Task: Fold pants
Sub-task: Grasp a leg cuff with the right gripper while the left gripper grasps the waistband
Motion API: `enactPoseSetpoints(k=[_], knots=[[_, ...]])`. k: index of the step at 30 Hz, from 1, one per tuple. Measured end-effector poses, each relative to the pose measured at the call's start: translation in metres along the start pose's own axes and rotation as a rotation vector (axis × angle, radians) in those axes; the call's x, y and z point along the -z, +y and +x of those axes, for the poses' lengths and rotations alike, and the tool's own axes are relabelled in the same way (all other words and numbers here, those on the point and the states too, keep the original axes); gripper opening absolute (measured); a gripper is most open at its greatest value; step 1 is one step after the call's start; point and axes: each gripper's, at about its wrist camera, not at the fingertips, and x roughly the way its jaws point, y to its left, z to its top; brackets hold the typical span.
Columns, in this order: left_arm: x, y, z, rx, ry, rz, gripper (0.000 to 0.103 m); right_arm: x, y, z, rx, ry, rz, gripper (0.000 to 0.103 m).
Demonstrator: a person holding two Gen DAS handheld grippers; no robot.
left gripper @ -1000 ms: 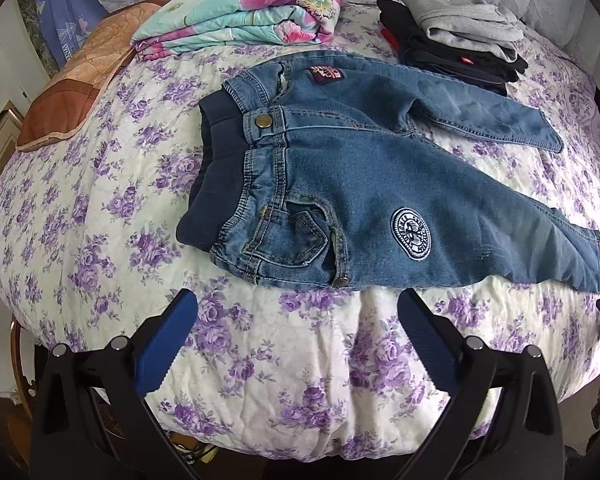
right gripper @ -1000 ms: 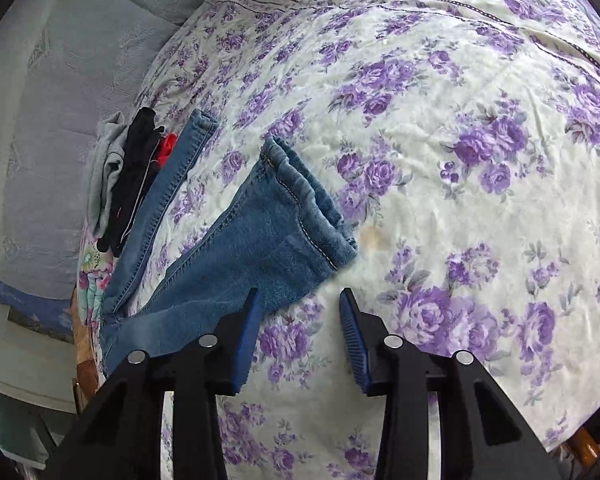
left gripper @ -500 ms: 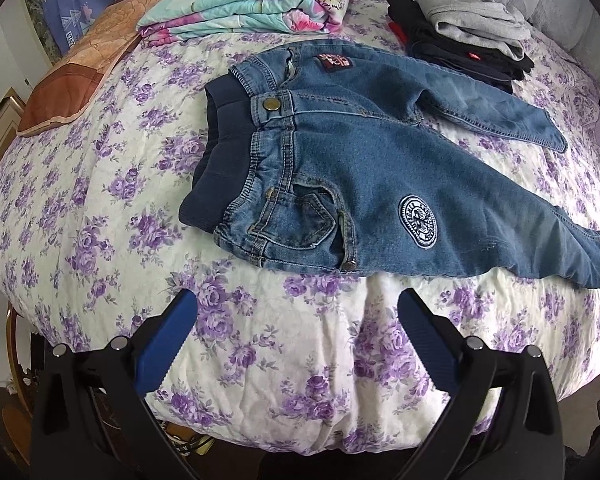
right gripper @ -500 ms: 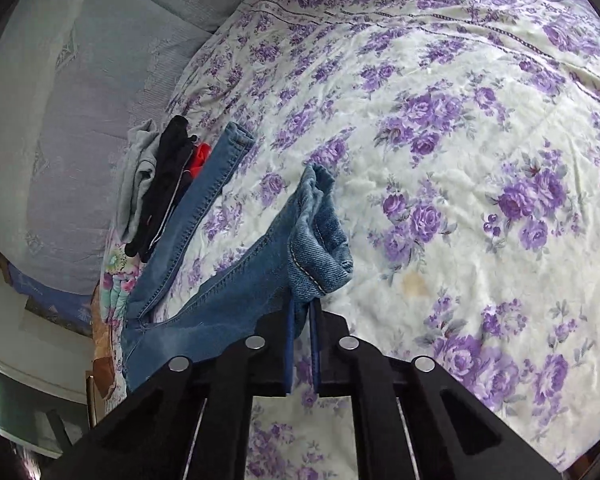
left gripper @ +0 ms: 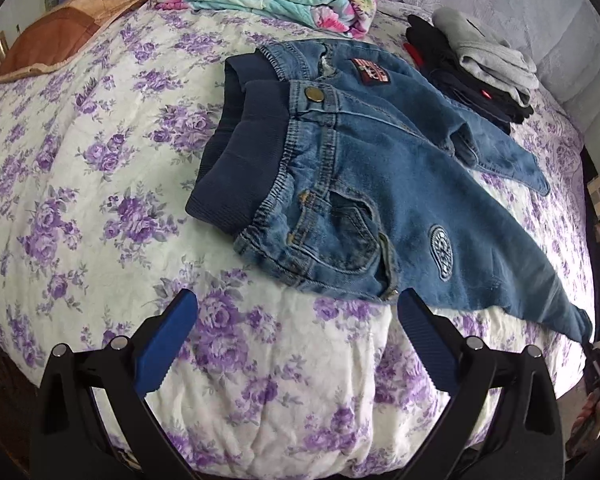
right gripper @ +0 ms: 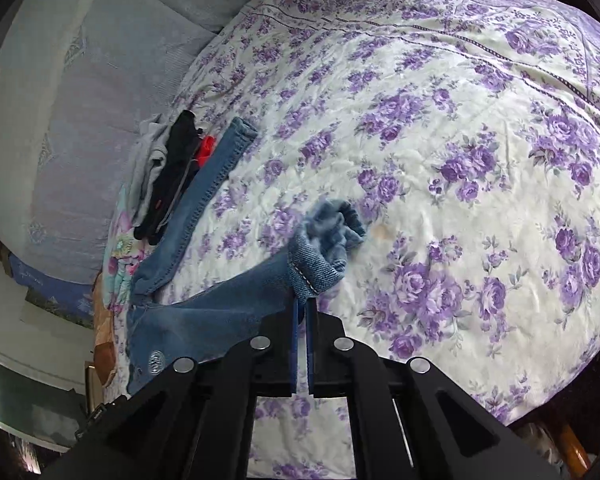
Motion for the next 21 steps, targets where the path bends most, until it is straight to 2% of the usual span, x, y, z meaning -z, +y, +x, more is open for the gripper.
enactPoseSetpoints(k=[4,7,8,9,10,11,13,17,21], knots=[[-0.016,0.026,0.027,0.125,0.024,-0.152,0.098,0.005,-0.019,0.016,0.018,-0.004,0.068,0.005],[-0.025,0.038,0.038,0.218,0.025,-0.252,0.096,0.008,-0.016,0.017,0.047,0.004,0.043,0.006],[-0.028,0.042,0.041,0.248,0.022,-0.287,0.083,0.009,-0.015,0.017,0.052,0.005,0.037,0.006],[-0.03,0.043,0.044,0.278,0.027,-0.309,0.065,0.008,-0.014,0.016,0.052,0.005,0.037,0.006],[-0.033,0.043,0.048,0.263,0.048,-0.324,0.038,0.008,-0.013,0.016,0.053,0.005,0.037,0.006],[-0.035,0.043,0.052,0.234,0.072,-0.339,0.032,0.007,-0.012,0.015,0.055,0.006,0.033,0.006],[-0.037,0.038,0.05,0.25,0.077,-0.33,0.022,0.005,-0.01,0.015,0.057,0.007,0.026,0.006],[-0.043,0.021,0.029,0.206,0.027,-0.273,0.019,-0.003,-0.005,0.01,0.023,-0.011,0.023,0.004],[-0.052,0.024,-0.005,0.214,-0.032,-0.294,0.018,-0.016,0.008,-0.01,-0.053,-0.027,-0.003,0.004]])
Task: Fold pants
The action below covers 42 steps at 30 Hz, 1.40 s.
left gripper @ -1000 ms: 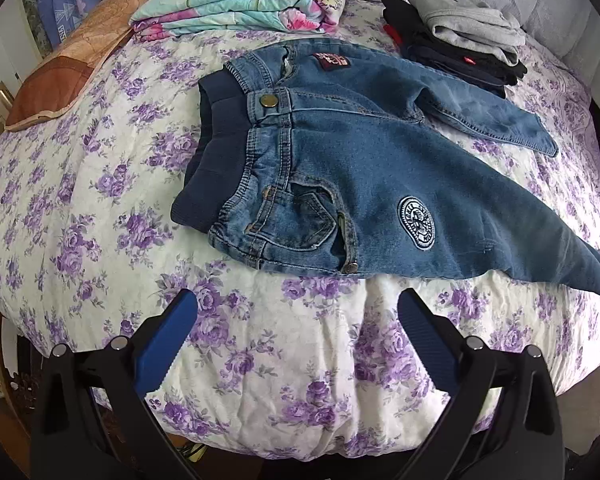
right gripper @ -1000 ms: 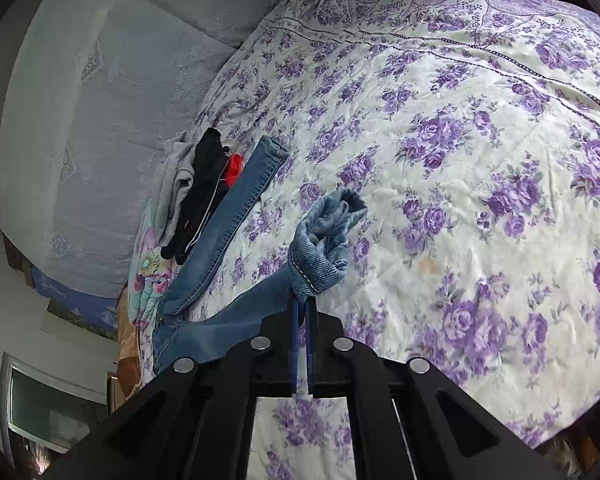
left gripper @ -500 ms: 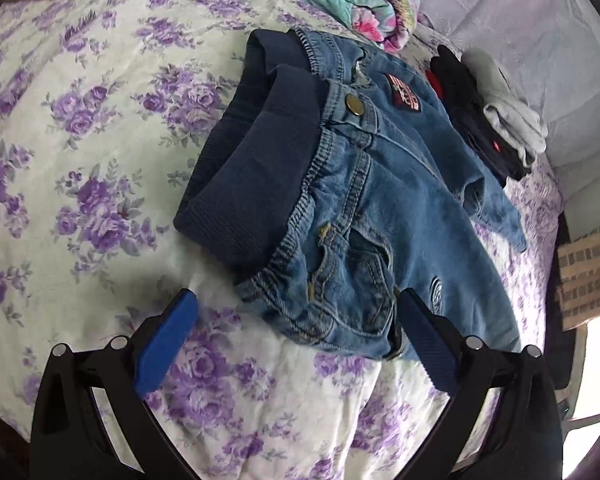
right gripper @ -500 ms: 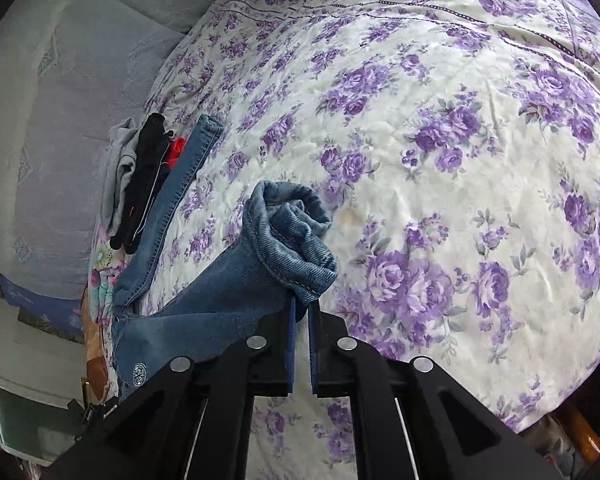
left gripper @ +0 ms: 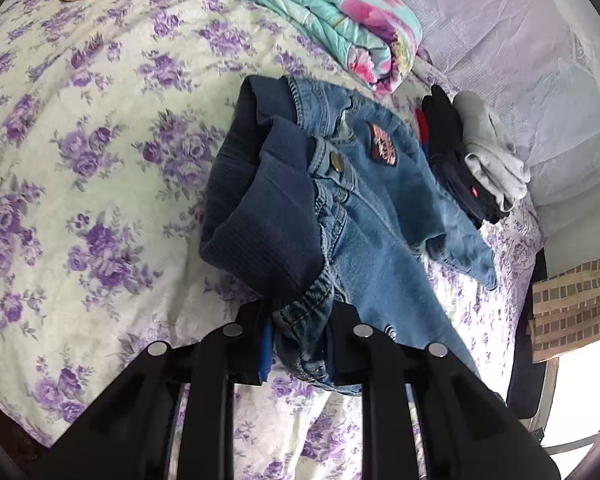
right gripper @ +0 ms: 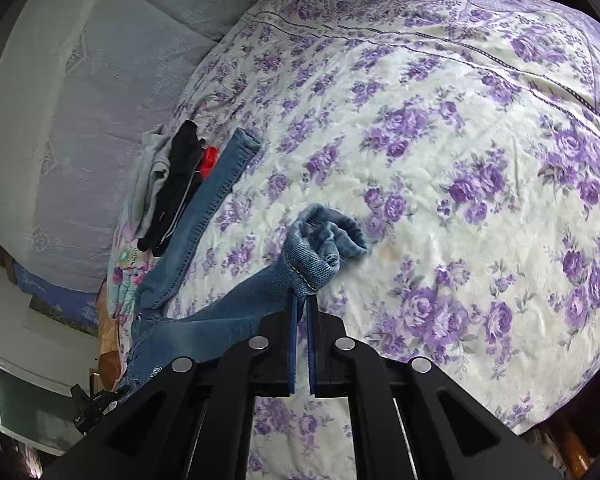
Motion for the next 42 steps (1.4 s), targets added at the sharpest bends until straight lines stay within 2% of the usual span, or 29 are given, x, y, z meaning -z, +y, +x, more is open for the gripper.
enactPoseSetpoints(k=[3,6,7,9,10,11,12,13,14,15,16,17,18,20,22,25,27,29,31,34,36,37,38,39,42], knots=[[-0.001,-0.004,-0.039,-0.002,-0.056,0.036,0.017,-0.006,0.013,-0.017,-0.016,0.003,-0.04,0.0],[0.006,0.004,-0.061,-0.03,-0.07,0.066,0.018,-0.008,0.008,-0.038,-0.003,-0.017,-0.041,0.0],[0.009,0.01,-0.061,-0.068,-0.058,0.086,0.019,-0.006,0.004,-0.036,0.018,0.014,-0.056,0.0],[0.017,0.026,-0.045,-0.167,0.0,0.099,0.021,0.002,-0.001,-0.023,0.139,0.082,-0.118,0.004],[0.021,0.036,-0.034,-0.209,0.033,0.091,0.024,0.005,-0.005,-0.016,0.191,0.1,-0.137,0.004],[0.024,0.047,-0.025,-0.252,0.062,0.08,0.029,0.007,-0.007,-0.008,0.206,0.115,-0.143,0.004],[0.027,0.054,-0.021,-0.271,0.072,0.076,0.032,0.006,-0.007,-0.002,0.228,0.127,-0.152,0.004],[0.03,0.059,-0.023,-0.274,0.07,0.071,0.039,0.004,-0.003,0.005,0.241,0.139,-0.167,0.004],[0.031,0.059,-0.029,-0.276,0.064,0.08,0.048,0.0,0.003,0.009,0.227,0.15,-0.184,0.009],[0.031,0.057,-0.039,-0.3,0.053,0.111,0.052,-0.007,0.009,0.013,0.206,0.156,-0.198,0.024],[0.032,0.054,-0.047,-0.325,0.04,0.149,0.055,-0.014,0.017,0.015,0.205,0.144,-0.209,0.071],[0.032,0.051,-0.057,-0.373,0.021,0.19,0.056,-0.023,0.026,0.015,0.208,0.113,-0.224,0.087],[0.033,0.05,-0.066,-0.422,0.003,0.216,0.056,-0.033,0.036,0.017,0.179,0.085,-0.25,0.087],[0.034,0.049,-0.083,-0.486,-0.035,0.215,0.056,-0.056,0.059,0.031,0.146,0.085,-0.334,0.086],[0.031,0.044,-0.097,-0.497,-0.07,0.179,0.057,-0.081,0.08,0.053,0.128,0.078,-0.384,0.086],[0.035,0.028,-0.106,-0.493,-0.12,0.117,0.069,-0.125,0.098,0.104,0.041,0.084,-0.343,0.082],[0.041,0.009,-0.104,-0.477,-0.129,0.101,0.07,-0.151,0.101,0.147,-0.027,0.115,-0.28,0.071],[0.05,-0.013,-0.099,-0.476,-0.137,0.106,0.07,-0.171,0.097,0.192,-0.083,0.178,-0.189,0.051],[0.058,-0.033,-0.095,-0.473,-0.144,0.109,0.07,-0.181,0.096,0.23,-0.093,0.221,-0.147,0.046],[0.071,-0.058,-0.092,-0.472,-0.147,0.108,0.072,-0.19,0.098,0.269,-0.069,0.249,-0.164,0.045],[0.078,-0.07,-0.091,-0.479,-0.146,0.115,0.073,-0.195,0.094,0.286,-0.1,0.258,-0.131,0.044],[0.08,-0.074,-0.089,-0.484,-0.144,0.119,0.074,-0.197,0.093,0.293,-0.12,0.264,-0.112,0.041],[0.083,-0.079,-0.087,-0.493,-0.142,0.123,0.075,-0.198,0.093,0.298,-0.136,0.265,-0.11,0.029],[0.084,-0.083,-0.085,-0.498,-0.14,0.126,0.075,-0.198,0.094,0.302,-0.165,0.273,-0.119,0.022],[0.083,-0.094,-0.078,-0.501,-0.136,0.134,0.075,-0.201,0.099,0.292,-0.205,0.263,-0.148,0.019]])
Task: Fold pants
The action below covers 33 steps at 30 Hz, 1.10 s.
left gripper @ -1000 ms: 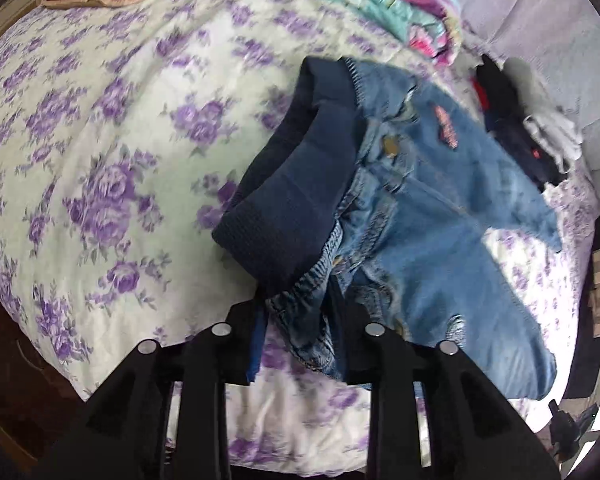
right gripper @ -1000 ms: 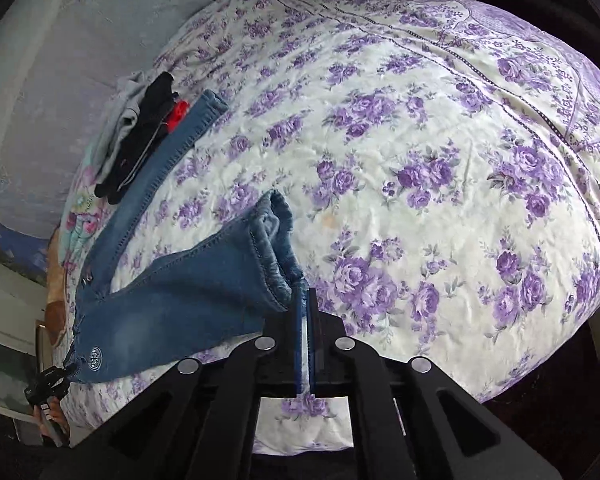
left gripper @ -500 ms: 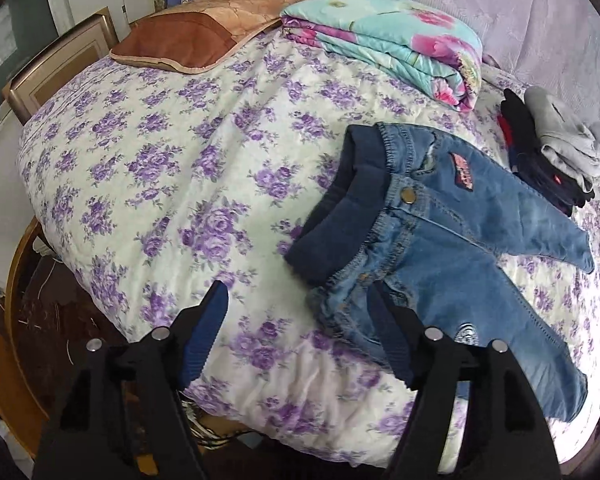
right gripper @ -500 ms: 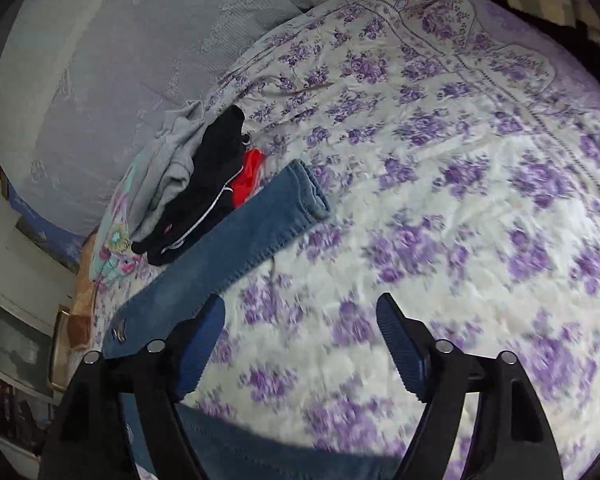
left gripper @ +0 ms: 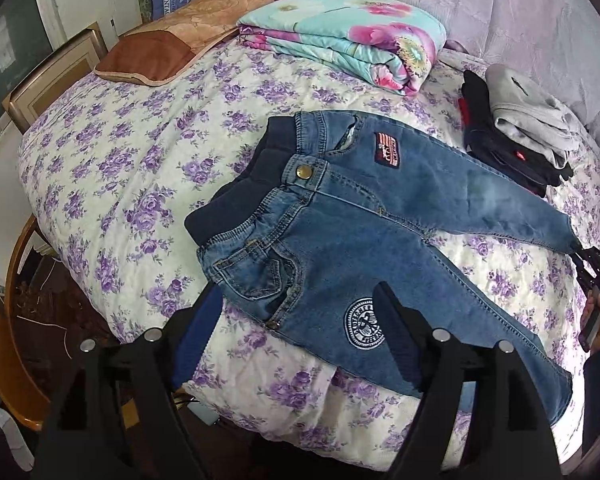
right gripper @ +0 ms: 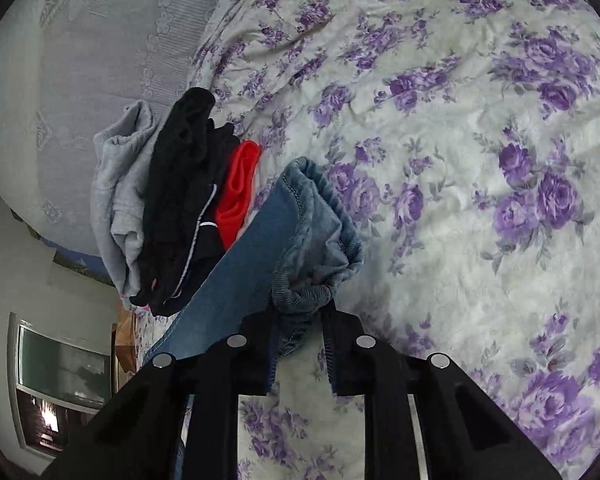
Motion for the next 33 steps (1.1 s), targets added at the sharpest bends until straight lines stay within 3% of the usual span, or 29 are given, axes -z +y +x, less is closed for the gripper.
enactPoseSetpoints(k=[3,8,10,13,15,16,19,23,25,29,33], knots=[[-0.005,-0.016,-0.002,0.017,-0.02,0.035,0.075,0.0,0.009,-0.027,-0.08,-0.014,0.001,0.018],[-0.013,-0.038,-0.006,0.07,-0.053,0.082,0.076,0.009,0.031,-0.076,-0.114,-0.038,-0.054,0.018],[-0.012,-0.045,-0.005,0.095,-0.059,0.09,0.077,0.016,0.027,-0.075,-0.049,-0.018,-0.07,0.018],[-0.009,-0.052,0.004,0.12,-0.04,0.095,0.077,0.032,0.005,-0.042,0.222,0.09,-0.087,0.03],[-0.006,-0.055,0.008,0.114,-0.027,0.103,0.077,0.04,-0.005,-0.038,0.283,0.137,-0.076,0.034],[-0.005,-0.055,0.006,0.114,-0.029,0.107,0.077,0.043,-0.005,-0.051,0.253,0.117,-0.058,0.037],[-0.002,-0.051,0.003,0.137,-0.043,0.116,0.078,0.071,0.001,-0.107,0.155,0.062,-0.115,0.067],[-0.001,-0.049,0.006,0.171,-0.04,0.108,0.081,0.141,-0.004,-0.171,0.081,0.13,-0.229,0.068],[-0.001,-0.054,0.012,0.187,-0.018,0.12,0.081,0.179,-0.015,-0.194,0.096,0.16,-0.257,0.068],[-0.002,-0.077,0.021,0.21,0.022,0.18,0.081,0.237,-0.036,-0.215,0.057,0.188,-0.189,0.069],[0.001,-0.106,0.019,0.226,0.035,0.264,0.082,0.263,-0.038,-0.209,0.046,0.185,-0.236,0.068]])
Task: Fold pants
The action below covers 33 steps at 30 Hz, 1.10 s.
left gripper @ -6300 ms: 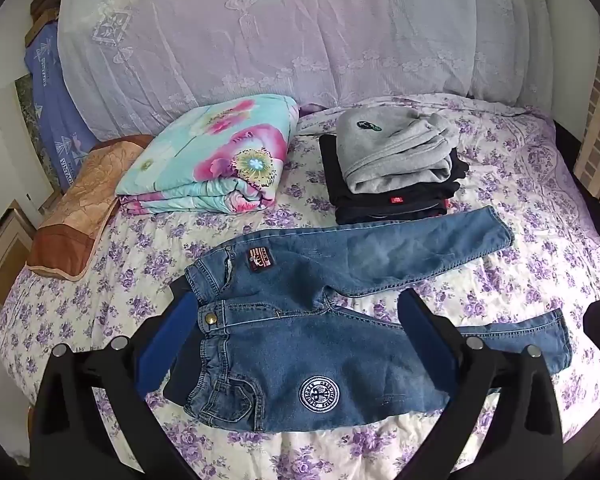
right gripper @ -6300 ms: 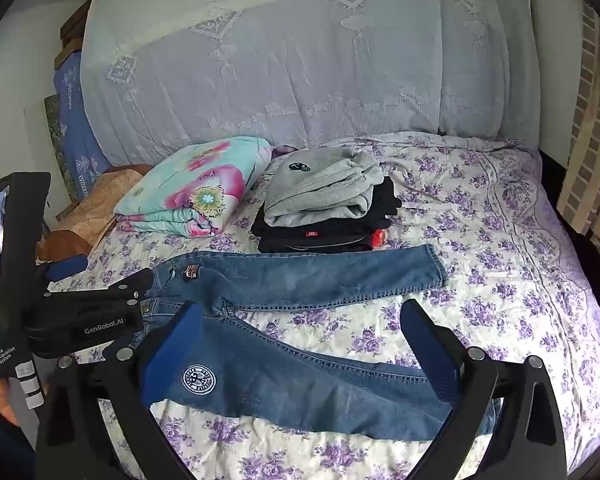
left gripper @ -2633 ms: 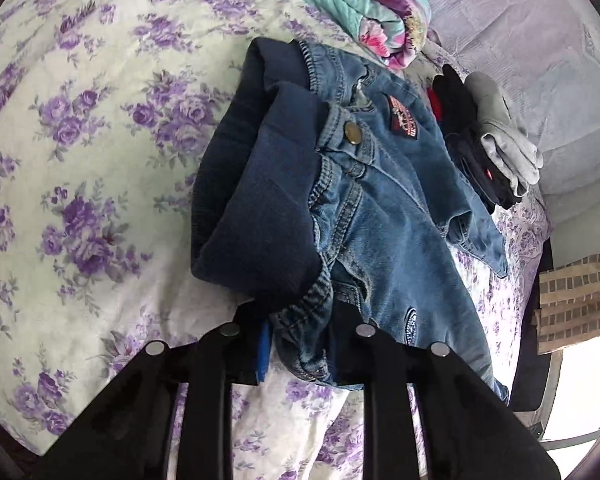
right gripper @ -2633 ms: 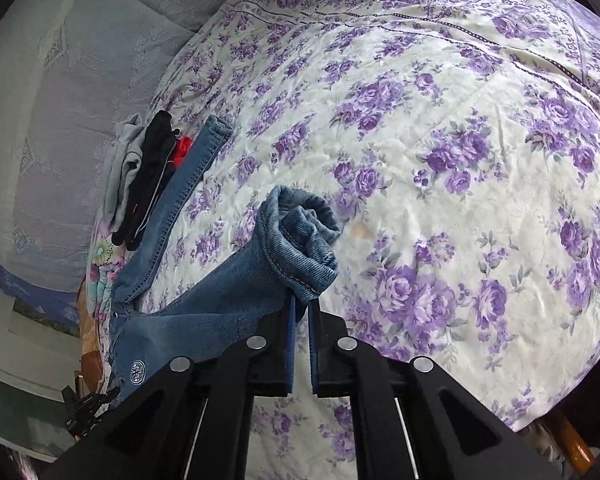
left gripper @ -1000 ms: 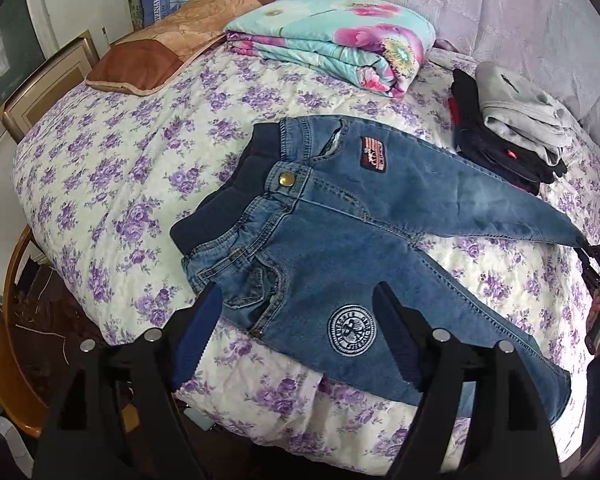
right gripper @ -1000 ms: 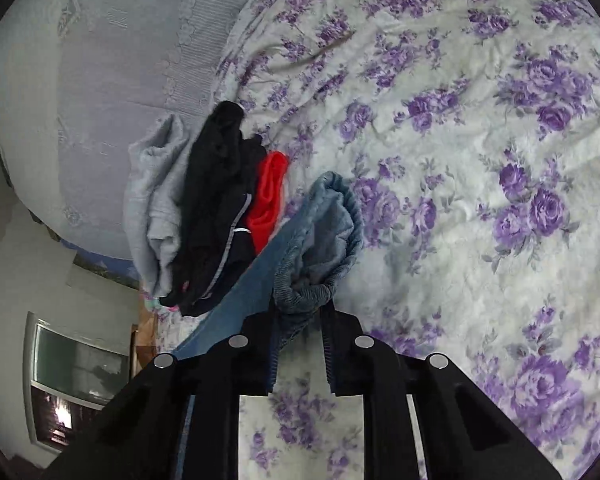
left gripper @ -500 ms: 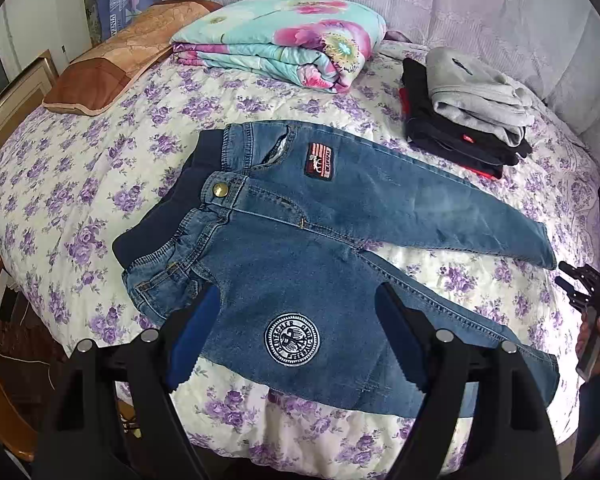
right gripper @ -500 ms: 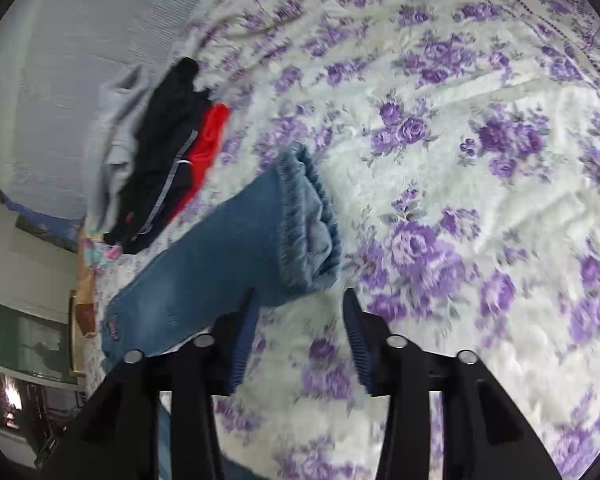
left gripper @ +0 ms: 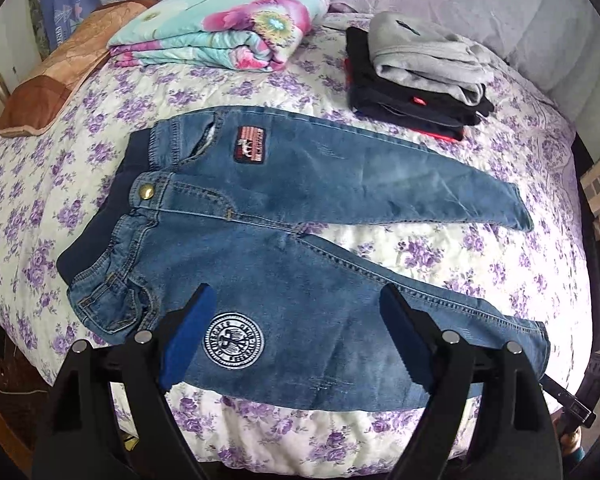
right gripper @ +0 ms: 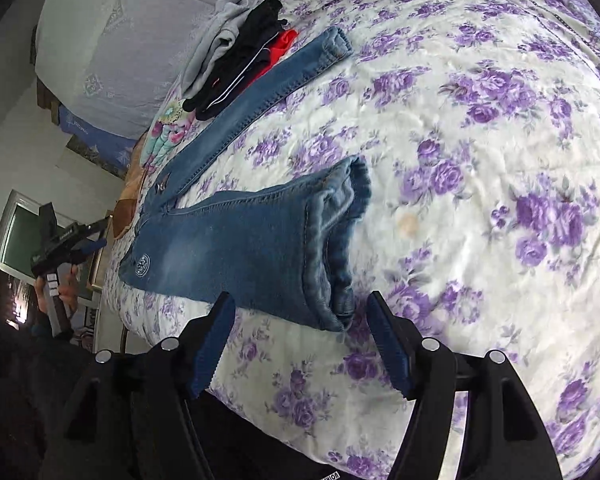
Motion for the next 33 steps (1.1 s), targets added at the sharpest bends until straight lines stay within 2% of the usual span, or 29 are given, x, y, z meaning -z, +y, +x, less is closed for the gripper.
enactPoseSetpoints(k=[1,2,4,5,9,10,11,14,16,18,19,20,21,22,23,25,27,28,29,30,31,32,33], knots=[[0.0,-0.008,0.0,0.003,0.003,0.021,0.082,0.003,0.001,0.006,-0.007,0.002,-0.012,0.063],[-0.001,-0.013,0.0,0.003,0.005,0.035,0.083,0.005,0.001,0.012,0.006,0.011,-0.031,0.054],[-0.001,-0.022,-0.001,0.0,0.007,0.058,0.085,0.005,0.002,0.025,0.035,0.059,-0.09,0.029],[0.0,-0.026,-0.002,-0.004,0.008,0.067,0.085,0.004,0.001,0.025,0.019,0.058,-0.084,0.025],[0.001,-0.031,-0.003,-0.018,0.013,0.075,0.086,-0.007,0.011,0.004,-0.068,0.077,-0.126,0.018],[0.001,-0.031,-0.003,-0.024,0.017,0.071,0.086,-0.009,0.016,-0.005,-0.08,0.084,-0.151,0.008],[0.001,-0.029,-0.004,-0.026,0.02,0.066,0.086,-0.01,0.021,-0.014,-0.075,0.096,-0.182,0.008],[0.0,-0.023,-0.009,-0.034,0.0,0.053,0.086,-0.01,0.016,-0.04,-0.027,0.135,-0.203,0.0],[0.001,-0.017,-0.012,-0.044,-0.015,0.035,0.087,-0.012,0.0,-0.04,0.083,0.168,-0.189,0.0],[0.002,-0.008,-0.012,-0.057,-0.007,0.006,0.088,-0.013,-0.009,-0.038,0.119,0.167,-0.169,0.004],[0.003,-0.004,-0.013,-0.064,-0.004,-0.008,0.088,-0.015,-0.008,-0.036,0.097,0.153,-0.154,0.004],[0.004,0.0,-0.013,-0.072,-0.005,-0.019,0.088,-0.016,-0.006,-0.033,0.052,0.141,-0.141,0.017],[0.005,0.004,-0.014,-0.079,-0.005,-0.028,0.088,-0.017,-0.002,-0.03,0.017,0.121,-0.138,0.04],[0.006,0.007,-0.015,-0.086,-0.006,-0.037,0.088,-0.016,0.006,-0.025,0.016,0.101,-0.154,0.087],[0.007,0.011,-0.018,-0.093,-0.008,-0.049,0.088,-0.015,0.016,-0.021,0.022,0.083,-0.192,0.093],[0.01,0.016,-0.022,-0.107,-0.016,-0.065,0.088,-0.012,0.034,-0.007,-0.011,0.104,-0.284,0.092],[0.012,0.022,-0.027,-0.126,-0.023,-0.078,0.088,-0.009,0.045,0.006,0.006,0.122,-0.339,0.092],[0.014,0.025,-0.029,-0.131,-0.026,-0.088,0.088,-0.009,0.048,0.012,0.034,0.123,-0.367,0.091],[0.015,0.028,-0.031,-0.135,-0.028,-0.096,0.088,-0.009,0.049,0.016,0.053,0.107,-0.386,0.081],[0.016,0.032,-0.032,-0.141,-0.031,-0.106,0.089,-0.01,0.048,0.021,0.029,0.104,-0.376,0.071],[0.016,0.035,-0.032,-0.149,-0.03,-0.115,0.089,-0.014,0.042,0.028,-0.007,0.123,-0.329,0.04],[0.017,0.038,-0.031,-0.155,-0.025,-0.126,0.089,-0.019,0.035,0.035,-0.029,0.147,-0.273,0.02],[0.017,0.041,-0.03,-0.156,-0.02,-0.136,0.089,-0.021,0.032,0.038,-0.045,0.161,-0.248,0.02]])
